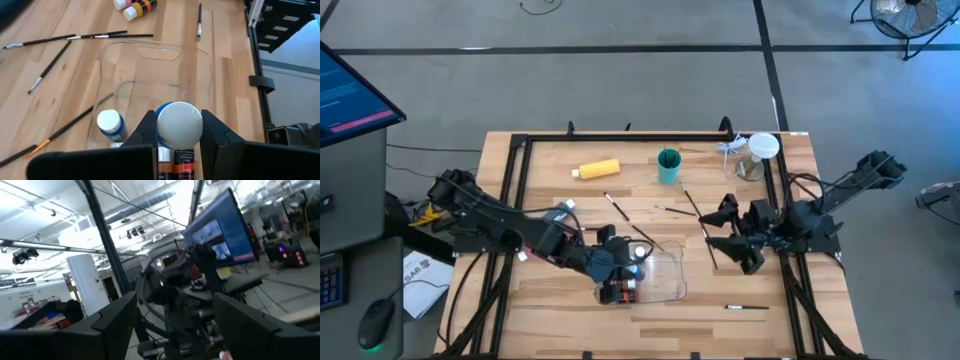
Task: Pick & Place Paint Supplies
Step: Put the blue paint bottle into the transparent bin
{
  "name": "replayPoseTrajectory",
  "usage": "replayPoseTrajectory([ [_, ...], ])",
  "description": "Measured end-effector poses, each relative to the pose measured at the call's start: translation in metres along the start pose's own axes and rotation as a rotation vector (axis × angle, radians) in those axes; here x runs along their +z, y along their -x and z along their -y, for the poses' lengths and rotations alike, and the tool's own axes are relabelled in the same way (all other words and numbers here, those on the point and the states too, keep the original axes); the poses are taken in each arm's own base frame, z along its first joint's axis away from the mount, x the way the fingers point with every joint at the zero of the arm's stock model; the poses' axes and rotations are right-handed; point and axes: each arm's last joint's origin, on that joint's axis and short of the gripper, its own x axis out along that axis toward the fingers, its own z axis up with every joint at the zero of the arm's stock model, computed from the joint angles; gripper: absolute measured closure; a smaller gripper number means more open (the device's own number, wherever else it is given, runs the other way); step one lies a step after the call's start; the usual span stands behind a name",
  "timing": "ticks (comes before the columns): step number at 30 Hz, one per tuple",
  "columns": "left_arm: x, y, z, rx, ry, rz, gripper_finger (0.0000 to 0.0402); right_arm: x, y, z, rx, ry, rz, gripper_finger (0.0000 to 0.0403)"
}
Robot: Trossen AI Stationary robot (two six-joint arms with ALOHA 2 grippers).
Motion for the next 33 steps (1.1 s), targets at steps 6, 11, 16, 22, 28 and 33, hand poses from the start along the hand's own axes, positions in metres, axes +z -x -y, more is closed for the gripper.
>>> replayPoseTrajectory([
  [6,0.005,-0.013,-0.009,0.000,0.000,0.000,0.0369,0.001,0.003,-0.001,0.011,0.006,0.011,0.0148],
  [11,0.001,-0.033,-0.011,-0.008,-0.024,-0.045,0.0369,0.001,0.003,0.000,0.006,0.008,0.012,0.0148],
  [16,-0.005,-0.052,-0.005,-0.043,-0.032,-0.066,0.0369,0.001,0.003,0.000,0.007,0.000,0.011,0.0148],
  [22,-0.009,-0.062,-0.005,-0.027,-0.054,-0.078,0.0369,0.000,0.003,0.000,0.005,-0.009,0.003,0.0148],
  [28,-0.013,-0.067,-0.006,0.004,-0.069,-0.097,0.0369,-0.001,0.003,0.000,0.003,-0.008,-0.009,0.0148],
  [33,-0.016,-0.067,-0.009,0.046,-0.080,-0.119,0.0369,-0.002,0.003,0.001,0.001,-0.003,-0.019,0.0148],
])
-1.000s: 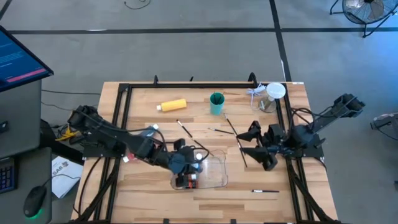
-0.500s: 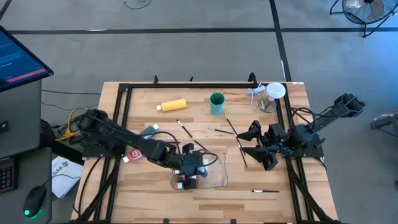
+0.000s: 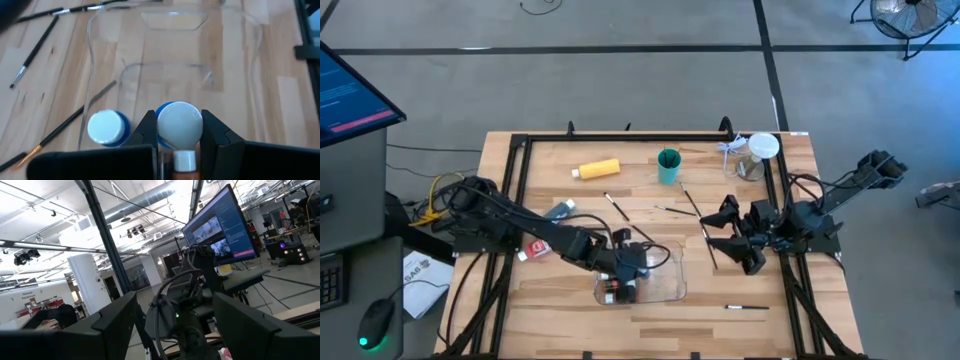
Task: Pick & Place Paint Supplies
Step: Put the blue paint bottle into the transparent bin
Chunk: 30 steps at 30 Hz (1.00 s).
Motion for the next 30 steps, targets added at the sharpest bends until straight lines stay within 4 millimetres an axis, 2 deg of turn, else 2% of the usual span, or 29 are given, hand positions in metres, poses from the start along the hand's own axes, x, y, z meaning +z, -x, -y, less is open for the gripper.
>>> replayPoseTrajectory([
  [14,-0.004,0.000,-0.002,0.036,0.087,-0.029,0.0369,0.000,0.000,0.000,0.000,0.001,-0.004,0.0148],
  [30,-0.011,0.006,0.012,0.121,0.253,0.023,0.0369,0.000,0.000,0.000,0.000,0.002,-0.004,0.0148],
])
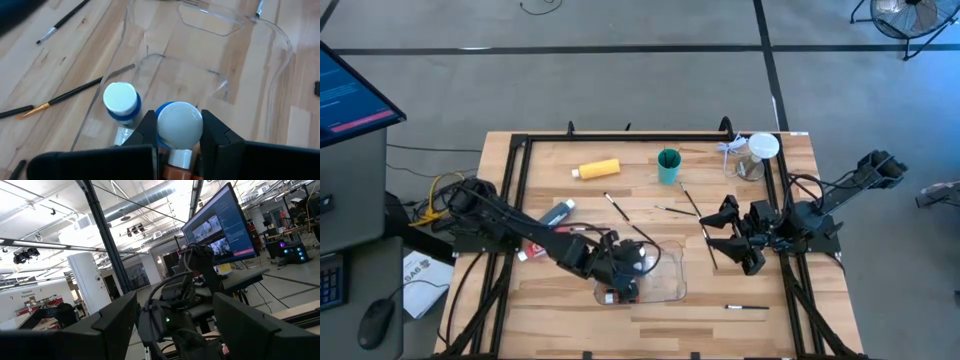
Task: Pick & Place Paint Supplies
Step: Put the blue paint bottle into the transparent bin
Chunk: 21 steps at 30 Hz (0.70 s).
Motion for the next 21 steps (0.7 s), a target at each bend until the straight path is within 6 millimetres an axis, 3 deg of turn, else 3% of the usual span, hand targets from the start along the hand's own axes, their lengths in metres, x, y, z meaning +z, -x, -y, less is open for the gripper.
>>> replayPoseTrajectory([
  [21,-0.002,-0.015,-0.004,0.030,0.009,-0.030,0.0369,-0.002,0.000,0.000,-0.003,0.008,-0.016,0.0148],
])
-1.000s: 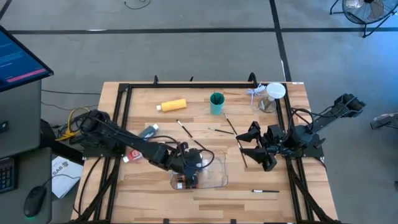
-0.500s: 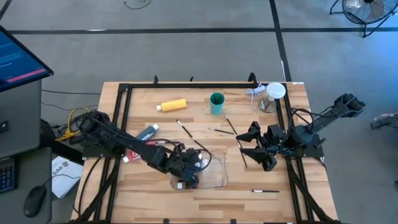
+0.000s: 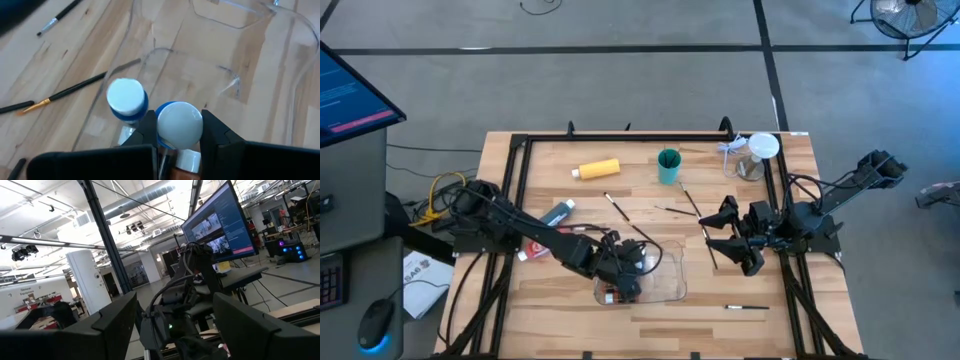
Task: Pick & Place Paint Supplies
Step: Put the blue paint bottle into the transparent bin
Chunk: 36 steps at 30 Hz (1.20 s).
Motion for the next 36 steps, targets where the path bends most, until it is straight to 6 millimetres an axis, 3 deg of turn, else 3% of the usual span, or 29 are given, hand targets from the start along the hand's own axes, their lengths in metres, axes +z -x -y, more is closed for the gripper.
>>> replayPoseTrajectory([
  [36,0.0021,-0.0070,-0.0071,-0.011,-0.005,-0.057,0.0369,-0.0020,-0.0001,0.0009,-0.007,0.011,-0.020,0.0148],
])
